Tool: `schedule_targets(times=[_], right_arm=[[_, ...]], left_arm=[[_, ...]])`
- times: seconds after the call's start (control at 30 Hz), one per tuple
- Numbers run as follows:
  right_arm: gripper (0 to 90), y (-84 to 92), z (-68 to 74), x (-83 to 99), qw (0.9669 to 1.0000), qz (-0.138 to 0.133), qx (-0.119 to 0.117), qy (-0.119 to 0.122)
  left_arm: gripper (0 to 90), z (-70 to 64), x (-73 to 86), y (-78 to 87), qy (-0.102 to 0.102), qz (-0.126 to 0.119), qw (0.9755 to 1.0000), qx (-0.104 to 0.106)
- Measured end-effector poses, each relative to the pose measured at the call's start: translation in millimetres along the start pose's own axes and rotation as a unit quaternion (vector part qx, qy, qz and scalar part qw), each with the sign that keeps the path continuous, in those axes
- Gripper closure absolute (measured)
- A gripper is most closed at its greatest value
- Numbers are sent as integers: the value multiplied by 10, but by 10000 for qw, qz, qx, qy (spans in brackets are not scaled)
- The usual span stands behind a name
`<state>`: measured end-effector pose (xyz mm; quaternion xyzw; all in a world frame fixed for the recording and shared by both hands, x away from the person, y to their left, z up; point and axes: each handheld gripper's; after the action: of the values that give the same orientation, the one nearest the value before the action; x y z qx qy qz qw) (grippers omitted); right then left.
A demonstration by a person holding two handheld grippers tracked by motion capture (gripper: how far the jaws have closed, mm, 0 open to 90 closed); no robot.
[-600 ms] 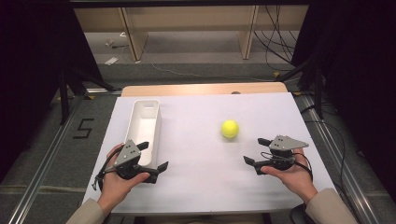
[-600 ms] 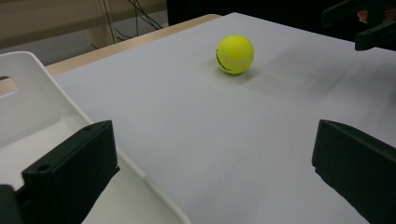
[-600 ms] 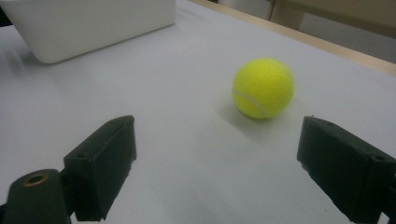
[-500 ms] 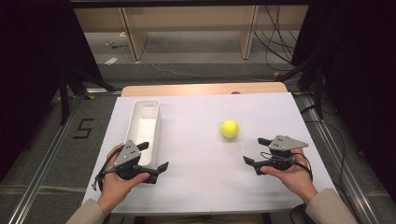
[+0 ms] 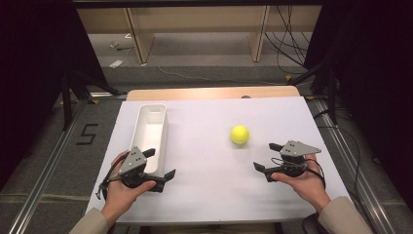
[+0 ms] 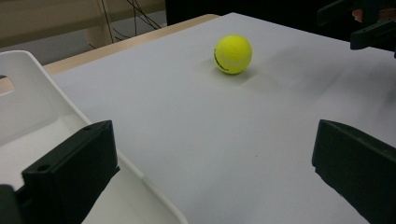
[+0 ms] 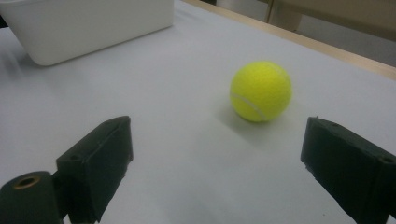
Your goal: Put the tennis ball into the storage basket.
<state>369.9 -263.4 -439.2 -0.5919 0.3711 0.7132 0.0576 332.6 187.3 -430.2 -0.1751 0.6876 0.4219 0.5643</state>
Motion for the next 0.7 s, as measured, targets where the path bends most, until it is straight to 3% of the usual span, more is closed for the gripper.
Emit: schedule_targets(times=[0.7], right_arm=[[100, -121, -71, -72, 9999, -33, 127, -24]], left_arm=[[0, -2, -6, 9, -25, -27, 10000, -23]])
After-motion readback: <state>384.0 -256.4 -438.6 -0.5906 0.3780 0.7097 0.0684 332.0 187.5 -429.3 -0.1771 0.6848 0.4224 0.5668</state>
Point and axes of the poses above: each handheld gripper's, and its own axes: y roughly backward along the jaws, x roughly out of its underside, z roughly to its left, and after that the axes turned 6 degrees about -x, right-handed
